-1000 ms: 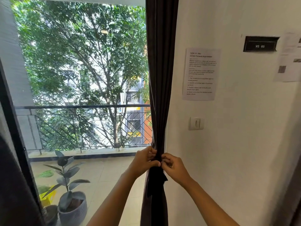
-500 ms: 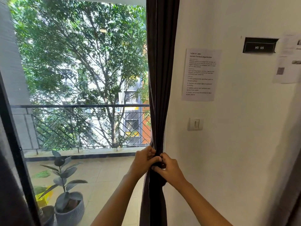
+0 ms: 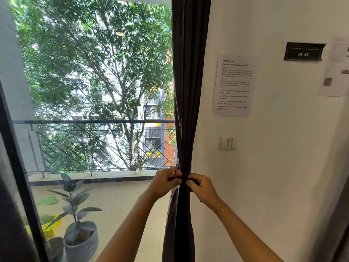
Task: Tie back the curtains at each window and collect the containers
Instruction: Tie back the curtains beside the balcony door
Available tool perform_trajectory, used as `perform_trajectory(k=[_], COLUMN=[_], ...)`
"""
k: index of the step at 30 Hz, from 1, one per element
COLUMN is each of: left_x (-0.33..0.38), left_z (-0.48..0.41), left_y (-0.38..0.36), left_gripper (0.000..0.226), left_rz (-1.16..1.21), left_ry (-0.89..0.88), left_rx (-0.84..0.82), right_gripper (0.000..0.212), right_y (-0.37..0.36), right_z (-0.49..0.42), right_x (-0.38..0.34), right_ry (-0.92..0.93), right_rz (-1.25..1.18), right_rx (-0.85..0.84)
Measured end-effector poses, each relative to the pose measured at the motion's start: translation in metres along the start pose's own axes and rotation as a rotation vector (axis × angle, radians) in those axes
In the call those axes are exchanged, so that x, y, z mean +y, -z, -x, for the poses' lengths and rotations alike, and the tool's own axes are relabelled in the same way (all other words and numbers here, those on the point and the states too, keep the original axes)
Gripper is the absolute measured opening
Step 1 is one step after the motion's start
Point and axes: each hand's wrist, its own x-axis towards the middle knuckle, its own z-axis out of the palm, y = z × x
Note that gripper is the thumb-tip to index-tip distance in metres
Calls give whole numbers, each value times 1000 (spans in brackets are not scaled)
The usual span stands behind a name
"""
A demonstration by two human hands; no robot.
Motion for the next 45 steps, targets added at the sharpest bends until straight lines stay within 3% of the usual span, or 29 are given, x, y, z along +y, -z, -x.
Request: perform_trajectory(k=[4,11,16,26,31,37,45], left_x=[-3,-7,-8,-7,-4,2,-2], left_z=[-2,0,0,1,4,1,-8], left_y=[2,-4,-7,-19,-25,-27,-24], left_gripper=[18,22,10,10,17,9,23], left_rz=[-1,4,54,17,-40,-57,-125], left_ry=[-24,-27,24,19,0,29,34], left_rx=[8,88,129,306,252,311,278], right_gripper=[27,14,19,24,20,15,25], right_y=[4,2,2,-7,-4,-4,-8], right_z=[-7,-7,-10,-12,-16,-19,-20], right_x=[-2,0,-5,-10,-7,-7,1], right_ry=[-38,-126,-153,-179,-150,-216,-214], right_rz=[-27,-200,-305,-238,-121,-309,-490], right_rx=[-43,-4,-24,58,93,58,102])
